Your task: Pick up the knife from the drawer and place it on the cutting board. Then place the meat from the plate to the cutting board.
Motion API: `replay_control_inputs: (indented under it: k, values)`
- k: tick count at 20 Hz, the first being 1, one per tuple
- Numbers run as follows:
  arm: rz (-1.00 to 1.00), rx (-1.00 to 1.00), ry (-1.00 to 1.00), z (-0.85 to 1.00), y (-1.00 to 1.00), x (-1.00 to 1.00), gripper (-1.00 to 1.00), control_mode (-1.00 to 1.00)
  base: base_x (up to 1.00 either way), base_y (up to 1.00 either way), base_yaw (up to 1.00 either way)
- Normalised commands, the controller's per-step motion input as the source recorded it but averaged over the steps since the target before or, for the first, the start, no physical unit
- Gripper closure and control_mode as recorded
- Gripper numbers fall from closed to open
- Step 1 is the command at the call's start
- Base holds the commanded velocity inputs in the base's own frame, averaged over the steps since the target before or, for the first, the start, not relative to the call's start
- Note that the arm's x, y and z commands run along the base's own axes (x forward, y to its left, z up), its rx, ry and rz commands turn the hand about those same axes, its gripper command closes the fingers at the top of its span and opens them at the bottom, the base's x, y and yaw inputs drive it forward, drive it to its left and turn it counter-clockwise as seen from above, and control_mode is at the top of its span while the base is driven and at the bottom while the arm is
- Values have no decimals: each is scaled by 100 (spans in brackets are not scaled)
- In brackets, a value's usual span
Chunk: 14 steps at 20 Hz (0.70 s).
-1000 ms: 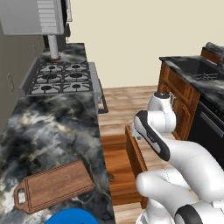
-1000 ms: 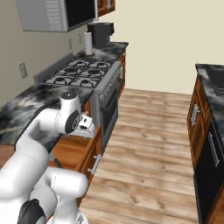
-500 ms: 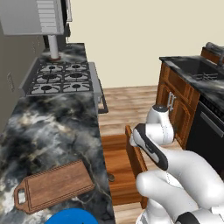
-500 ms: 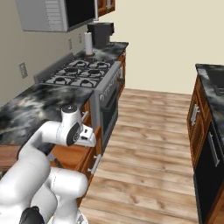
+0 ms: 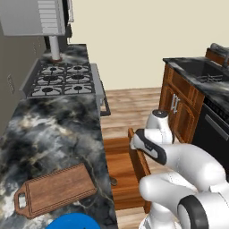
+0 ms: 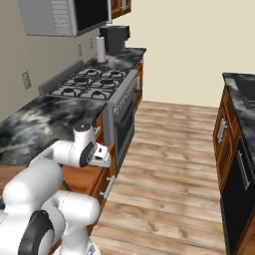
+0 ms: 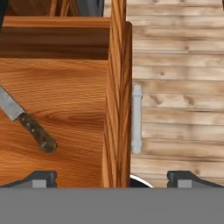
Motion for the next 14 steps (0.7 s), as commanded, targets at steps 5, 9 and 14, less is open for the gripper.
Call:
replay_control_inputs:
  k: [5,9,14]
  values:
    - [0,-2,9,-37,0,38,-100,-100,0,0,0]
    - [0,-2,11,-45,0,21,-100,-100,0,0,0]
    - [0,0,7,-35,0,14,-100,-100,0,0,0]
